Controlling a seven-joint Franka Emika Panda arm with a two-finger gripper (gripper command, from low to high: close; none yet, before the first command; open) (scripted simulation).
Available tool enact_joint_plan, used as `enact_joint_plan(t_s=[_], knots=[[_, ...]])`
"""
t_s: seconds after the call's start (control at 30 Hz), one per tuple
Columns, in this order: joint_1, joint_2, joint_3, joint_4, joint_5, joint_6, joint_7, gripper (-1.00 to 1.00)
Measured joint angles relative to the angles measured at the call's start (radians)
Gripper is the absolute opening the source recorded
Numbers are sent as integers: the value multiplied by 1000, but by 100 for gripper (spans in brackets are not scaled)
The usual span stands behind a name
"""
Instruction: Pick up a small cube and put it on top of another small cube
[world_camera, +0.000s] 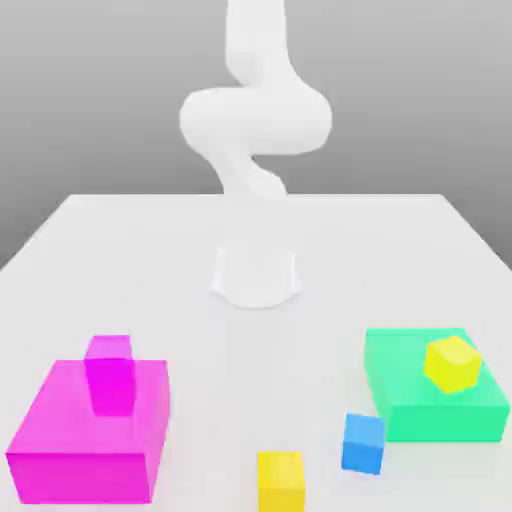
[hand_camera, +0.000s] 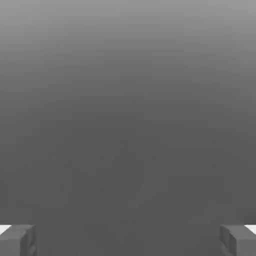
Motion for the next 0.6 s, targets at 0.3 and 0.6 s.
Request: enact_joint_plan(t_s=[0.3,0.6], knots=[[-4,333,22,-56,-15,133,21,0],[1,659,34,-112,-29,264,41,0]])
